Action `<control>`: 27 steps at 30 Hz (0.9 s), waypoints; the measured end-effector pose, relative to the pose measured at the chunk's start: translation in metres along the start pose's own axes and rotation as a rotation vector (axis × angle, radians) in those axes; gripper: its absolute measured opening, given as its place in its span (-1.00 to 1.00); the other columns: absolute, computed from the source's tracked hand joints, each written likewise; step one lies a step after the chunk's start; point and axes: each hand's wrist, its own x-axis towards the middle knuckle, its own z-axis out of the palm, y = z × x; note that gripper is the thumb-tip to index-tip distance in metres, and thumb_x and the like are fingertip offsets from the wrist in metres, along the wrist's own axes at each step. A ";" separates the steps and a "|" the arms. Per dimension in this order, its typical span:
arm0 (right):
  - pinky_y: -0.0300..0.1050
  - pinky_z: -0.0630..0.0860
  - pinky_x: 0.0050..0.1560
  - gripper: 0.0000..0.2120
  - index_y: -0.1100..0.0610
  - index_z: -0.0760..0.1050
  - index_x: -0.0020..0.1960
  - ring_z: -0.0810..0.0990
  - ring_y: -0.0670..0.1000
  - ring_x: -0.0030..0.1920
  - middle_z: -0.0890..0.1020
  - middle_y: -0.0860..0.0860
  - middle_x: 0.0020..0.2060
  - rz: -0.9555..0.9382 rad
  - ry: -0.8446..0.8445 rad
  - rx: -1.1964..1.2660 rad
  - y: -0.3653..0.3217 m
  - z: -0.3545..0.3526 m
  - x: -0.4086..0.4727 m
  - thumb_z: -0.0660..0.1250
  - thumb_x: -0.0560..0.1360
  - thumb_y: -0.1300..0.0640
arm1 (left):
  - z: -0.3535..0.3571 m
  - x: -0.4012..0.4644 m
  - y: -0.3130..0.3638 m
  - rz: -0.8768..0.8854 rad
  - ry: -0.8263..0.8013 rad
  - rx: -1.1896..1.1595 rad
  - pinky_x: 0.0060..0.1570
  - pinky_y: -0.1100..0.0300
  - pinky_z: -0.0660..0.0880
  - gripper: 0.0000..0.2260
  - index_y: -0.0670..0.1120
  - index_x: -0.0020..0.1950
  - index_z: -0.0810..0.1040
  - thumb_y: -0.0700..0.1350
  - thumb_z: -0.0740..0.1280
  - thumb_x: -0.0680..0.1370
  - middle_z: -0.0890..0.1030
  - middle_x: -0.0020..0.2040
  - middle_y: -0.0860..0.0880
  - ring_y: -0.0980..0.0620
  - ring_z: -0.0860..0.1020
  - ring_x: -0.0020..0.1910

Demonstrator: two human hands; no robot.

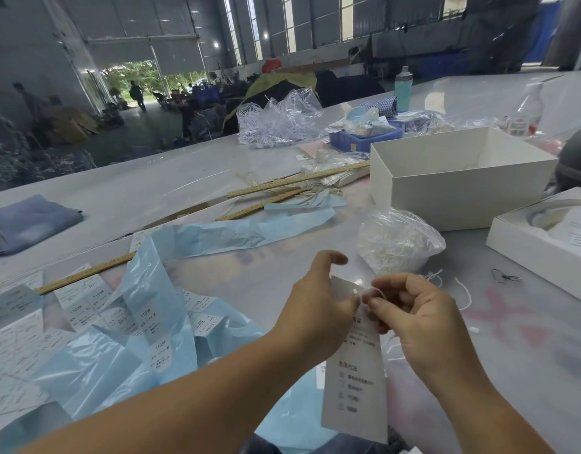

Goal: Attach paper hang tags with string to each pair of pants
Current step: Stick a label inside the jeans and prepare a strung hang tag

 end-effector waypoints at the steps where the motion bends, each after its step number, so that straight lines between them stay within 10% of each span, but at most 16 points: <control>1: -0.28 0.56 -0.32 -0.82 0.11 0.60 -0.06 0.66 -0.04 -0.32 0.71 0.03 -0.27 -0.011 0.002 -0.014 -0.001 0.001 -0.001 0.42 0.46 0.37 | 0.000 -0.001 0.001 0.029 -0.003 0.019 -0.48 0.38 0.47 -0.80 0.23 0.05 0.41 -0.09 0.31 0.59 0.61 -0.12 0.05 0.08 0.63 -0.30; 14: -0.38 0.54 -0.33 -0.76 0.06 0.62 -0.14 0.68 -0.09 -0.32 0.70 -0.09 -0.30 -0.040 0.078 -0.148 -0.011 0.003 -0.007 0.40 0.47 0.40 | -0.008 -0.004 0.006 0.123 -0.075 0.066 -0.21 0.04 0.64 -0.82 0.02 -0.04 0.61 0.10 0.45 0.47 0.66 -0.15 0.05 0.09 0.63 -0.22; 27: -0.24 0.59 -0.36 -0.70 0.04 0.70 -0.25 0.70 0.05 -0.33 0.71 0.09 -0.34 0.057 -0.081 -0.091 -0.054 -0.006 -0.027 0.39 0.48 0.38 | -0.038 -0.026 0.059 0.803 -0.200 1.033 -0.26 0.14 0.56 -0.88 -0.03 0.09 0.59 -0.13 0.27 0.61 0.61 -0.12 0.01 0.01 0.56 -0.20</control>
